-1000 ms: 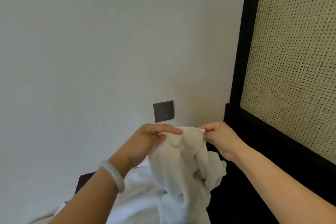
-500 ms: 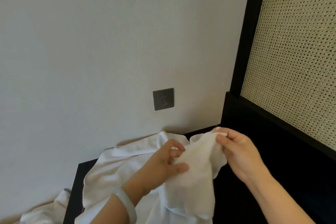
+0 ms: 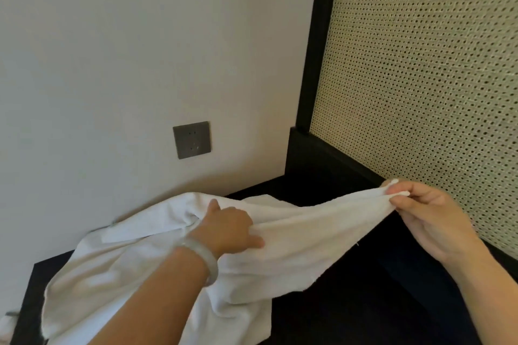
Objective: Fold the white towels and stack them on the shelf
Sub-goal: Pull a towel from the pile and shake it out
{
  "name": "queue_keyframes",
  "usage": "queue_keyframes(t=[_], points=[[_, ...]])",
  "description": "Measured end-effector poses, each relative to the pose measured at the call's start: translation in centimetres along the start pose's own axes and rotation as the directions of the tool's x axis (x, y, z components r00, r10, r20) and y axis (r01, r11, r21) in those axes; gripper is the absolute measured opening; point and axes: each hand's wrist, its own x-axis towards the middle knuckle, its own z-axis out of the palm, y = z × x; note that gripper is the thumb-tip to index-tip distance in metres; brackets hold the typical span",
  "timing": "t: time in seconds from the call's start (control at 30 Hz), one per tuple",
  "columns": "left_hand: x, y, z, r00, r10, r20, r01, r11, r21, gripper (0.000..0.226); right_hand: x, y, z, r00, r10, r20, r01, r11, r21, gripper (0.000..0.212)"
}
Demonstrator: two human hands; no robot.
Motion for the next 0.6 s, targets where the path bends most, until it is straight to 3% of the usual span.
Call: queue_keyframes(t=[0.1,0.2,0.27,0.33,0.4,0.47,0.53,0.6], points=[[1.9,-1.2,-2.4,0.973,-0.095,-0.212,0.136,0.972,0.190,0.030,-0.7,0.3,-0.8,0.997,-0.012,-0.076,0.009,0.999,-0.042,0.015],[2.5,-3.3,-3.2,0.918,-0.122,-0.376,0.236,0.932,0.274,0.019,-1.0,1.2,-1.4,0.986,-0.020,-0.163,0.009,0.998,-0.064,0.015],[2.7,-4.0,-2.6,0.950,-0.104,-0.294,0.211,0.908,0.362,0.014,-0.9,1.8,-1.3,0.981,-0.015,-0.193,-0.005,0.995,-0.103,0.016],[2.8,-3.8,-1.2,0.995,-0.035,-0.088,0.072,0.888,0.453,0.008,-0.7,2.3,-1.0,0.974,0.000,-0.227,-0.027,0.993,-0.114,0.016],[3.1,-3.6,0.1,0.998,0.015,0.053,-0.033,0.938,0.345,0.015,-0.5,2.3,-0.8,0.970,0.005,-0.242,-0.033,0.993,-0.114,0.016],[3.4,-3.6,1.0,0.995,0.060,0.080,-0.065,0.996,0.056,0.026,-0.5,2.4,-0.6,0.974,0.016,-0.228,-0.048,0.990,-0.134,0.016],[4.2,-2.9,1.8,0.987,0.163,-0.004,-0.157,0.946,-0.285,0.031,-0.6,2.3,-0.5,0.978,0.027,-0.207,-0.060,0.986,-0.155,0.015],[4.5,-1.3,2.1,0.954,0.260,-0.149,-0.299,0.840,-0.452,0.028,-0.7,2.2,0.2,0.982,0.036,-0.187,-0.068,0.984,-0.164,0.017]])
